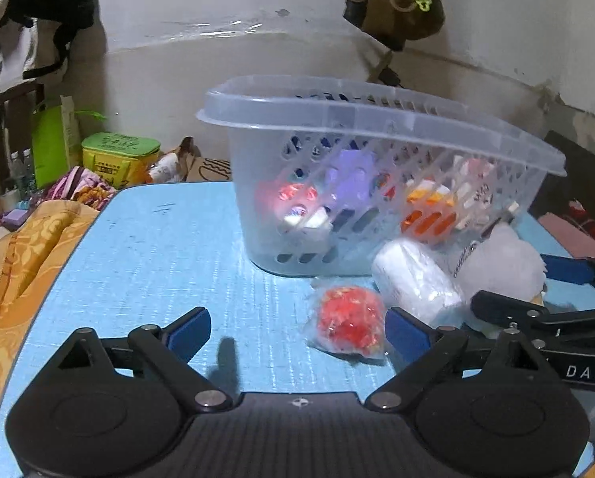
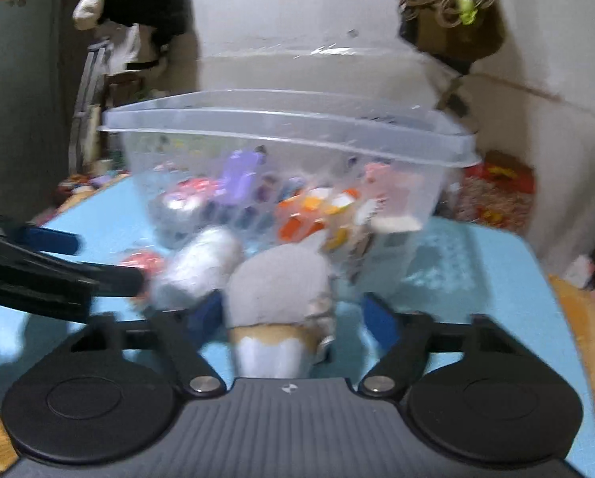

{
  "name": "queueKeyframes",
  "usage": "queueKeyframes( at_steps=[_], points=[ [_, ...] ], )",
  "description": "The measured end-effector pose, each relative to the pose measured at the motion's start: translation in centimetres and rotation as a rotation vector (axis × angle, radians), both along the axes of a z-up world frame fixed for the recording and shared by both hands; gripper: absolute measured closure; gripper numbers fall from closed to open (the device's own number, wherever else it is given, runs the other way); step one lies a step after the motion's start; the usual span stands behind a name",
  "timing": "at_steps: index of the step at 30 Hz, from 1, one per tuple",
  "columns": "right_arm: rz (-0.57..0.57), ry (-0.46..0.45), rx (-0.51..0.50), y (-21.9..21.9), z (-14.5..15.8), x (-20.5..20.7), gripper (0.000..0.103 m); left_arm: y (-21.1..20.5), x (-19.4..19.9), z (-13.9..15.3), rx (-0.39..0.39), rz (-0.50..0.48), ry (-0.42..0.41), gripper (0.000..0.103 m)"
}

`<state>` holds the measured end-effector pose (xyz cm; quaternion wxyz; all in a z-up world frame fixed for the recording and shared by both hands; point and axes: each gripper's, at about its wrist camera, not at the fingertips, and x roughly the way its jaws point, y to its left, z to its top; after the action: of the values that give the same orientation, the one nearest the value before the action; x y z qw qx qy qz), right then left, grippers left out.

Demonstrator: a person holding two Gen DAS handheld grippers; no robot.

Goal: Organize objects
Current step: 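Grasp the grey-white plush toy with the right tool while the left tool grasps the red candy pack, then carry the plush toy and red candy pack into the basket and open both tools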

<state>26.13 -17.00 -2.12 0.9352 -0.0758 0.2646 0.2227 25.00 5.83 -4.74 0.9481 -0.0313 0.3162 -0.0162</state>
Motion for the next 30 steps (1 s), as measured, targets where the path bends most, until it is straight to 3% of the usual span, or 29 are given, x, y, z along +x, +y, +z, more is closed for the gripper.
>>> queueKeyframes(
  at_steps=[7, 16, 19, 21, 22, 30],
  points=[
    [-0.027, 0.058, 0.061, -2.7, 1.7, -1.3, 0.044, -1.6, 0.2, -0.5, 0.020, -0.015, 0.008, 0.007],
    [-0.037, 0.054, 0.116, -5.0, 2.8, -3.1, 0.044, -3.2, 1.5, -1.3, 0.077, 0.003, 0.031, 0.008],
    [-0.033, 0.051, 0.112, -5.0, 2.9, -3.3, 0.044, -3.7, 1.3, -1.3, 0.117, 0.000, 0.019, 0.017],
    [-0.032, 0.052, 0.111, -5.1, 2.9, -3.5, 0.044, -3.9, 1.3, -1.4, 0.109, -0.023, 0.014, 0.046],
    [-0.032, 0.052, 0.107, -5.1, 2.9, -3.6, 0.044, -3.9, 1.2, -1.3, 0.102, -0.032, 0.012, 0.050],
    [-0.029, 0.037, 0.098, -5.2, 3.0, -4.2, 0.044, -3.0, -1.6, -0.2, 0.129, -0.001, -0.069, 0.052]
  ],
)
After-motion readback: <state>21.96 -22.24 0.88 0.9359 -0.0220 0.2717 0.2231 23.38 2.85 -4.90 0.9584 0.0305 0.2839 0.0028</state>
